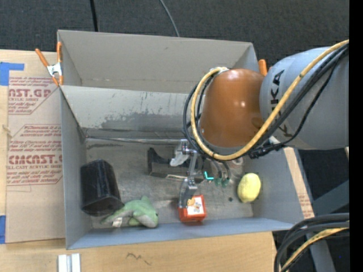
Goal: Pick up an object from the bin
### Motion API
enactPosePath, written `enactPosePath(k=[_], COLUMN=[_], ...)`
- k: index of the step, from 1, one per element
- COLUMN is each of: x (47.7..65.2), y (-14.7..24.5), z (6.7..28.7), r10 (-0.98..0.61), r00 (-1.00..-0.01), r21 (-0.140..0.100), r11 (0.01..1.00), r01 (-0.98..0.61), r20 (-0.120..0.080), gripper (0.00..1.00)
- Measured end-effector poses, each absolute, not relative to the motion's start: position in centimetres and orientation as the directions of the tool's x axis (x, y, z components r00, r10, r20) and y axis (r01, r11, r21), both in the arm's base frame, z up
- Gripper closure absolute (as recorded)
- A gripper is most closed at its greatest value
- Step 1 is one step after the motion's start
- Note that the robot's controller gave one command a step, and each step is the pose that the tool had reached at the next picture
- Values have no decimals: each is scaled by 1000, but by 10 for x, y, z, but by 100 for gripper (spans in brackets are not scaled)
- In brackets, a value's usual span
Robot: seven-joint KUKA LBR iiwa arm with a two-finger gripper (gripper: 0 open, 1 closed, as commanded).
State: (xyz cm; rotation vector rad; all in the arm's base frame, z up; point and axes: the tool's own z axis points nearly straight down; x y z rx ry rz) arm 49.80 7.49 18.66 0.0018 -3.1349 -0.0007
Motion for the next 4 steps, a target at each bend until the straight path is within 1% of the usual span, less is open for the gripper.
enactPosePath(k=[1, 2, 3, 4], x=[500, 542, 542, 554], y=[75, 72, 72, 95], z=[190, 83, 83, 230], r10=[-1, 214, 214, 220], r00=[-1000, -977, -977, -976], r21=[1, 2, 1, 2], r11=[1000, 977, 977, 976], r01=[-1, 214, 214, 220], r20=[0, 0, 1, -3], gripper=[0, 100, 100, 100])
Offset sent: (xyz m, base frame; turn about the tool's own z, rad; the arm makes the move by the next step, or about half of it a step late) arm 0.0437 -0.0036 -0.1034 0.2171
